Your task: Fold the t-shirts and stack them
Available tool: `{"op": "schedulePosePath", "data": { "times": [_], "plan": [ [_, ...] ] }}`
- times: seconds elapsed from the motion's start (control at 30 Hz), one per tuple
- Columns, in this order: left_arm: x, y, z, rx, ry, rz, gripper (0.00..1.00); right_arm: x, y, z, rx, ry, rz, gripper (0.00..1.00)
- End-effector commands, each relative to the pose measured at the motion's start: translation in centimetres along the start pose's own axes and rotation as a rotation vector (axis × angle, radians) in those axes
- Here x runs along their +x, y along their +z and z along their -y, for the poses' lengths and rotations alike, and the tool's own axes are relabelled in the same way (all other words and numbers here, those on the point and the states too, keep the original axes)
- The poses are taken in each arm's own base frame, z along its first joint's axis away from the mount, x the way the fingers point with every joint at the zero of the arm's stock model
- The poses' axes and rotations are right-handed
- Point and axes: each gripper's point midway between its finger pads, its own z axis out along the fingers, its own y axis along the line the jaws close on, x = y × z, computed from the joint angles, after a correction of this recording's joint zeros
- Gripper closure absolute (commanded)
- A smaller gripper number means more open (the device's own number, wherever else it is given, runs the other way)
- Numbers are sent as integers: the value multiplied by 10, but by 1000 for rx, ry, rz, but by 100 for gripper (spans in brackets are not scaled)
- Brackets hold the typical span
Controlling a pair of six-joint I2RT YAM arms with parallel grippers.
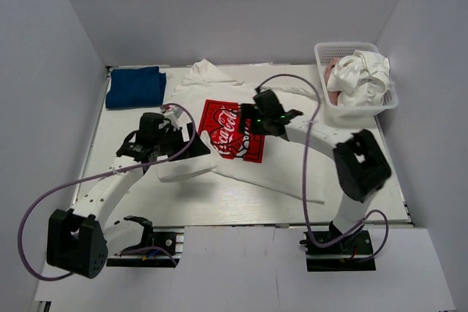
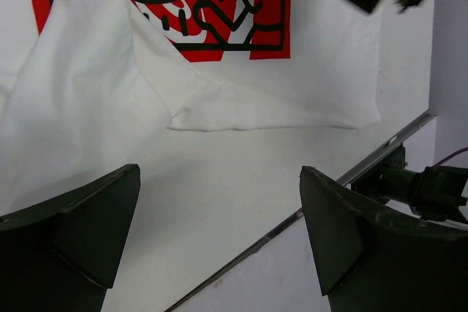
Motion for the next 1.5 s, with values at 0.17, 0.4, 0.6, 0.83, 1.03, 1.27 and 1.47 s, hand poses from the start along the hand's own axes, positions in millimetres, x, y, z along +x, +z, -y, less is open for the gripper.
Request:
{"op": "schedulePosePath", "data": {
  "times": [0.17,0.4,0.6,0.83,1.03,1.27,1.47],
  "plan": [
    [11,38,6,-95,86,-144,0,6,-80,117,285,240,129,10],
    [25,50,-19,-336,113,-240,0,41,-93,169,366,334,93,10],
    [36,53,-54,-606,115,-293,0,52,-84,173,312,355,34,10],
    [40,68,-59,-672,120,-324,4,53,-91,185,327,368,71,10],
    [40,66,-59,-697,134,-337,59,52,-96,191,337,381,94,10],
    [35,53,-52,-711,139,-327,100,59,-92,191,310,393,74,10],
    [36,33,-35,-655,133,-336,100,66,-91,195,316,394,59,10]
  ]
}}
